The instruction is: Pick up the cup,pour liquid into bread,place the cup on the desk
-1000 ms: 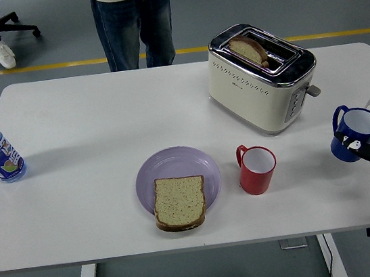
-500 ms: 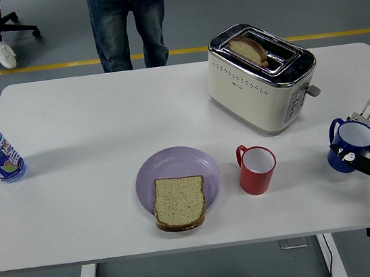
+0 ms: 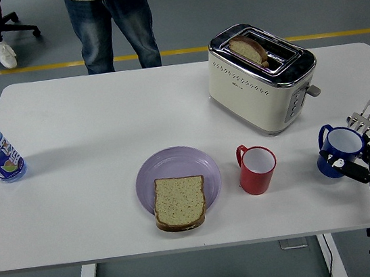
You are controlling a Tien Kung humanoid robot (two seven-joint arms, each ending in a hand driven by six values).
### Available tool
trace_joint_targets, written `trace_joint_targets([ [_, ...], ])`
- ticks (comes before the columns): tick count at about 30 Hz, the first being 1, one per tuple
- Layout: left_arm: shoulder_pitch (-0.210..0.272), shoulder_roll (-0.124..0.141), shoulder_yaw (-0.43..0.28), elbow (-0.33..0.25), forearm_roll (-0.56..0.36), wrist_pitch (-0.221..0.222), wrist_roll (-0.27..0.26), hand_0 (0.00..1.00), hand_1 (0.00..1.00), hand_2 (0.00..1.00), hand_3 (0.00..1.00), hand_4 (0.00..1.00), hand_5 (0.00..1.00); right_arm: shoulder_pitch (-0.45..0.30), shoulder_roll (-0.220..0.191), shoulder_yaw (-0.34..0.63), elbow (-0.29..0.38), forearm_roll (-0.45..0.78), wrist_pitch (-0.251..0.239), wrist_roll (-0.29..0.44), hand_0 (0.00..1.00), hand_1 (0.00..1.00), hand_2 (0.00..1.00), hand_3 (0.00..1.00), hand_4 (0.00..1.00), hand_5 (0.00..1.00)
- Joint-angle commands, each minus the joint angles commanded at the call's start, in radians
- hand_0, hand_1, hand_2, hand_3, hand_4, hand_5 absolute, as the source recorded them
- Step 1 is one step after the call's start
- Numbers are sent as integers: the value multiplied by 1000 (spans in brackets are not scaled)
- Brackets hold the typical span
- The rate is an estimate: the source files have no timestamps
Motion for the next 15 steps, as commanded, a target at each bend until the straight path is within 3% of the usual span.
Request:
trace_joint_targets([
  [15, -1, -1, 3, 0, -3, 0, 1, 622, 571, 613, 556, 373, 997, 13, 6, -16, -37, -2, 13, 1, 427, 253, 419, 522, 710, 2],
])
